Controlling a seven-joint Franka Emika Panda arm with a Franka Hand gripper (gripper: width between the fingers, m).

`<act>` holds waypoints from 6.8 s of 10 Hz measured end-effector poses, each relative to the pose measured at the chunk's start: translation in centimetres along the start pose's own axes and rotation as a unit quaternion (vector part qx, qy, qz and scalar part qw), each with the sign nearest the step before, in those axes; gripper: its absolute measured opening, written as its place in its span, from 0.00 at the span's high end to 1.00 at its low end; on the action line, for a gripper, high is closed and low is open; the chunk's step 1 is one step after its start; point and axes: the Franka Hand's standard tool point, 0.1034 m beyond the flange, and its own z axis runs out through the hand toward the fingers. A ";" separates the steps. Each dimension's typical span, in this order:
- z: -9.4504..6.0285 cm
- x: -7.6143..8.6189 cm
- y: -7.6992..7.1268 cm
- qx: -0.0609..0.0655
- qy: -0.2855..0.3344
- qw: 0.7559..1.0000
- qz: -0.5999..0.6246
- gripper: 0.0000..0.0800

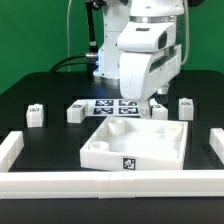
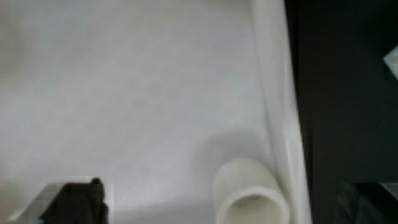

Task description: Assemble one leg

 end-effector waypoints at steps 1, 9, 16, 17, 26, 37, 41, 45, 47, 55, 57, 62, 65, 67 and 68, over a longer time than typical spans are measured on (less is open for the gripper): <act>0.6 -0.1 0.2 -0.007 0.006 1.000 -0.008 0.19; 3.0 -0.5 0.1 -0.001 0.006 1.000 -0.012 0.19; 3.0 -0.4 -0.2 -0.002 0.007 1.000 -0.024 0.19; 3.0 -0.4 -0.6 -0.002 0.003 0.999 -0.041 0.19; 3.8 -0.1 -1.5 0.005 -0.007 0.997 -0.072 0.19; 5.0 -1.2 -1.4 0.015 -0.010 0.998 -0.061 0.82; 4.9 -1.1 -1.3 0.013 -0.009 0.998 -0.061 0.94; 4.9 -1.2 -1.2 0.012 -0.009 0.997 -0.071 0.94; 4.9 -1.7 0.0 0.008 -0.005 0.987 -0.162 0.94; 5.0 1.3 -1.1 -0.004 -0.017 0.972 -0.235 0.94; 5.0 2.3 -1.1 -0.007 -0.015 0.972 -0.236 0.94; 5.1 2.8 -1.1 -0.007 -0.016 0.973 -0.228 0.94; 5.1 2.8 -1.1 -0.007 -0.016 0.973 -0.228 0.65; 5.1 2.7 -1.1 -0.007 -0.016 0.974 -0.228 0.40; 5.1 2.7 -1.1 -0.007 -0.016 0.974 -0.228 0.23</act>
Offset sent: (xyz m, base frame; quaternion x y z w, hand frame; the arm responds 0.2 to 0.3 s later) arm 0.0038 -0.0117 -0.0307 -0.0022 -0.0108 -0.0254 0.9996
